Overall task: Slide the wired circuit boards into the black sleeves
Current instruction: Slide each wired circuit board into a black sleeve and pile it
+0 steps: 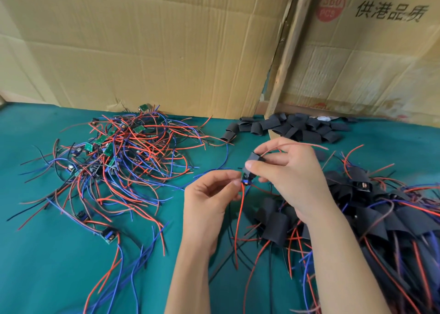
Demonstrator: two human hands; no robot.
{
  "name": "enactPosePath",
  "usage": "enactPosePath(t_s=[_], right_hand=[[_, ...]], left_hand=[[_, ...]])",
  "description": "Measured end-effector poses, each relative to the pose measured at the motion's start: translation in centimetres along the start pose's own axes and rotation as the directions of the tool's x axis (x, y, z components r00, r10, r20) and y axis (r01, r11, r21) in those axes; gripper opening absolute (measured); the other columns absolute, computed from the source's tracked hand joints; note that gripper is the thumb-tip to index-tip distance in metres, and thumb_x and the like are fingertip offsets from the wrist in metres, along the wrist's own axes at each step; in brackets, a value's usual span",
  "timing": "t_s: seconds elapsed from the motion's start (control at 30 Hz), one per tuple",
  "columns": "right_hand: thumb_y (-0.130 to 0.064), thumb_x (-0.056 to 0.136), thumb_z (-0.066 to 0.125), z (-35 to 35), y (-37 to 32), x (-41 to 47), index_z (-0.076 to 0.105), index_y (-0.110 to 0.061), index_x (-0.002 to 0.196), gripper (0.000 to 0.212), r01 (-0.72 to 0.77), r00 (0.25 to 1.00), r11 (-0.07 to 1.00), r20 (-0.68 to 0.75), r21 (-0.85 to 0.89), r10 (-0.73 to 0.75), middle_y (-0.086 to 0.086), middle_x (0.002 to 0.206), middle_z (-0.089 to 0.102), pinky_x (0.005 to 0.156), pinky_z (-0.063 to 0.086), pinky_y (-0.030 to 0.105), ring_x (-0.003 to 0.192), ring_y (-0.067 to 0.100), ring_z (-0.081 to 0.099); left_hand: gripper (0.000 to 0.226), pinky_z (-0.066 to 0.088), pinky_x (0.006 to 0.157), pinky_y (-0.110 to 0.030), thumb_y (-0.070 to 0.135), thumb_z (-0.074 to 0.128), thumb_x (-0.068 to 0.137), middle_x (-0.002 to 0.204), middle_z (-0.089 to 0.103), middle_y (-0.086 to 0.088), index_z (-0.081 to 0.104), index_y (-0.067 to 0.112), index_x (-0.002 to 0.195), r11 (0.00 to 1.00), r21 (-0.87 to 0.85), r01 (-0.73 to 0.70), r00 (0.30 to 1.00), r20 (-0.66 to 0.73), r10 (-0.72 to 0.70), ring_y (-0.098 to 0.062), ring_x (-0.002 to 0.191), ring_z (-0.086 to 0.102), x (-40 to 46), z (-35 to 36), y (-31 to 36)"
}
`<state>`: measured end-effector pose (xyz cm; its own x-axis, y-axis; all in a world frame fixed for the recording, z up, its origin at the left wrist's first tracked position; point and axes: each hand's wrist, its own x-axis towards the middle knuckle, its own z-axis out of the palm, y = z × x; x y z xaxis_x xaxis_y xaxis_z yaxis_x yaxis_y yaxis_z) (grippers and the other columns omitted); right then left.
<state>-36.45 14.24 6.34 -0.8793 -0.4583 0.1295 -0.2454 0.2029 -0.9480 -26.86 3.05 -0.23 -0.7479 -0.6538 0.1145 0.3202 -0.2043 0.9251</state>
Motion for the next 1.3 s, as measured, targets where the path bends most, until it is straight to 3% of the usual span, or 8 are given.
enactPosePath(t_s=[0.1, 0.23, 0.43, 0.73, 0.83, 0.97, 1.1, 1.3], right_hand=[[-0.021, 0.075, 0.085, -0.4, 0.0, 0.0, 0.069, -0.021, 0.086, 0.019, 0.001, 1.000, 0.998, -0.004, -0.066, -0.002, -0.004, 0.071, 0.077, 0.070, 0.062, 0.041, 0.067, 0.017, 0.073], [-0.016, 0.079, 0.085, -0.3, 0.1, 0.0, 0.070, -0.014, 0.089, 0.018, -0.054, 0.997, 0.998, 0.064, 0.045, 0.051, 0.002, 0.075, 0.078, 0.060, 0.057, 0.025, 0.073, 0.018, 0.077], [-0.011, 0.082, 0.083, 0.3, 0.1, -0.2, 0.066, -0.008, 0.097, 0.022, -0.136, 0.983, 0.981, 0.142, 0.141, 0.116, 0.011, 0.078, 0.078, 0.064, 0.062, 0.033, 0.073, 0.028, 0.077], [-0.004, 0.087, 0.078, 1.4, -0.2, -0.6, 0.060, -0.004, 0.102, 0.023, -0.289, 0.951, 0.863, 0.230, 0.415, 0.207, 0.014, 0.081, 0.076, 0.068, 0.063, 0.037, 0.074, 0.030, 0.075], [0.002, 0.085, 0.077, 1.9, -0.2, -0.5, 0.060, -0.002, 0.102, 0.025, -0.265, 0.963, 0.834, 0.173, 0.483, 0.206, 0.015, 0.076, 0.072, 0.061, 0.061, 0.035, 0.066, 0.030, 0.072], [0.002, 0.081, 0.080, 2.5, 0.1, -0.5, 0.062, -0.006, 0.096, 0.026, -0.161, 0.984, 0.895, 0.000, 0.415, 0.178, 0.016, 0.071, 0.073, 0.054, 0.058, 0.033, 0.055, 0.027, 0.065], [-0.006, 0.078, 0.084, 2.6, 0.3, -0.4, 0.062, -0.010, 0.095, 0.028, -0.070, 0.988, 0.960, -0.117, 0.270, 0.105, 0.009, 0.061, 0.071, 0.050, 0.053, 0.032, 0.049, 0.021, 0.063], [-0.019, 0.076, 0.088, 2.9, 0.2, -0.5, 0.064, -0.017, 0.092, 0.029, -0.099, 0.993, 0.981, -0.047, 0.168, 0.108, 0.005, 0.073, 0.076, 0.063, 0.058, 0.038, 0.064, 0.019, 0.071]], left_hand=[[0.026, 0.052, 0.066, -0.021, -0.011, 0.069, 0.083, 0.082, 0.075, -0.009, 0.079, 0.013, 0.080, 0.998, 0.043, -0.036, 0.999, 0.001, 0.036, -0.013, 0.074, 0.067, 0.1, -0.1, 0.0], [0.026, 0.052, 0.068, -0.020, -0.010, 0.070, 0.084, 0.081, 0.075, -0.007, 0.078, 0.015, 0.082, 0.998, 0.045, -0.049, 0.999, 0.013, 0.049, -0.012, 0.074, 0.069, -0.1, 0.0, 0.1], [0.014, 0.054, 0.066, -0.022, -0.003, 0.075, 0.084, 0.077, 0.071, -0.004, 0.070, 0.010, 0.088, 0.999, -0.001, -0.044, 0.997, -0.057, 0.044, -0.012, 0.070, 0.066, -0.1, 0.0, 0.1], [0.009, 0.049, 0.066, -0.025, 0.013, 0.074, 0.091, 0.072, 0.065, 0.004, 0.068, 0.014, 0.085, 0.936, 0.301, -0.182, 0.972, -0.086, 0.217, -0.011, 0.067, 0.059, 0.0, 0.3, -0.2], [0.005, 0.051, 0.065, -0.025, 0.016, 0.070, 0.087, 0.073, 0.068, 0.000, 0.068, 0.016, 0.082, 0.984, 0.130, -0.120, 0.991, -0.050, 0.127, -0.014, 0.068, 0.063, -0.2, 0.5, 0.2], [0.012, 0.054, 0.061, -0.025, 0.024, 0.078, 0.079, 0.079, 0.072, -0.011, 0.071, 0.016, 0.083, 1.000, -0.027, -0.014, 1.000, 0.021, 0.015, -0.017, 0.071, 0.067, -0.5, 0.5, 0.6], [0.018, 0.056, 0.060, -0.027, 0.005, 0.084, 0.078, 0.082, 0.074, -0.015, 0.070, 0.009, 0.088, 1.000, -0.013, 0.006, 1.000, 0.017, -0.006, -0.024, 0.068, 0.073, -0.7, 1.0, 0.6], [0.015, 0.056, 0.059, -0.024, -0.001, 0.078, 0.083, 0.078, 0.076, -0.012, 0.076, 0.013, 0.079, 0.999, -0.030, -0.018, 0.998, -0.063, 0.016, -0.025, 0.069, 0.075, -0.4, 0.6, 0.7]])
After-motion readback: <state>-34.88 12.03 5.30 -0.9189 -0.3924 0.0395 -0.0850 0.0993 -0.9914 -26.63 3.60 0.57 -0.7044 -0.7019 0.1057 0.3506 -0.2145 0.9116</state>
